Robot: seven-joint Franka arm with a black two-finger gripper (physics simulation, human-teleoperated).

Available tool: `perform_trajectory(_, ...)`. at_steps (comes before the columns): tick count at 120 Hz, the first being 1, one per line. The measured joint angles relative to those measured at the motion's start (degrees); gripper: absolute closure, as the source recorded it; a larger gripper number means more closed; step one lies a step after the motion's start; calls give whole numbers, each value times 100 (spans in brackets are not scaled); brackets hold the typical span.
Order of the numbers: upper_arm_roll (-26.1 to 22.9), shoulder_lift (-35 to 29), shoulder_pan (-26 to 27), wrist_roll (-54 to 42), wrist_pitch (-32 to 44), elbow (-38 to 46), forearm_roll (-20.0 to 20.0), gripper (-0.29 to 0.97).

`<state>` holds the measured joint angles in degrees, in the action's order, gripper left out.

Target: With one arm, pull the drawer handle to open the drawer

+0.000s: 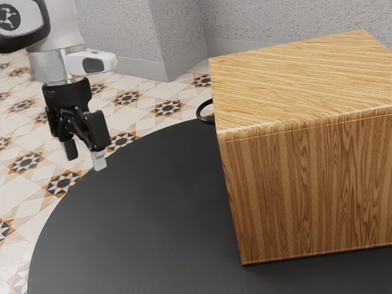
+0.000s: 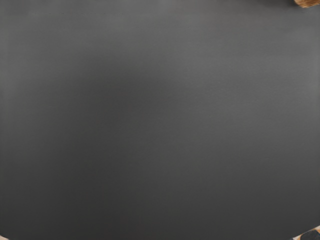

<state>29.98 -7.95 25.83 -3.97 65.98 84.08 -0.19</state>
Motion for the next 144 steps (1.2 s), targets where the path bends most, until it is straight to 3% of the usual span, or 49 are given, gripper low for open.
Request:
perform_trajectory(17,-18,185,36,-115,908,19,2,0)
perform_trajectory(42,-116,688,115,-176,1519,-5,54,0)
perform_trajectory(54,-1618,1079,-1382,-221,1744,-502,-154,0)
perform_trajectory(66,-2043,1588,-2052,-282,1925,-1139,-350,0)
perform_trajectory(82,-1865,1467,-2557,-344,2164,-1176,-1238,0)
perform_trajectory(100,-1652,1599,-3604,-454,2269,-1113,-3560,0)
perform_trajectory(109,-1638,1662,-3684,-527,2306,-965,-4357,0)
perform_trajectory(124,-1677,1818,-3509,-545,2385,-812,-4948,0)
perform_trajectory(144,-1718,1898,-3440,-536,2474,-548,-5120,0)
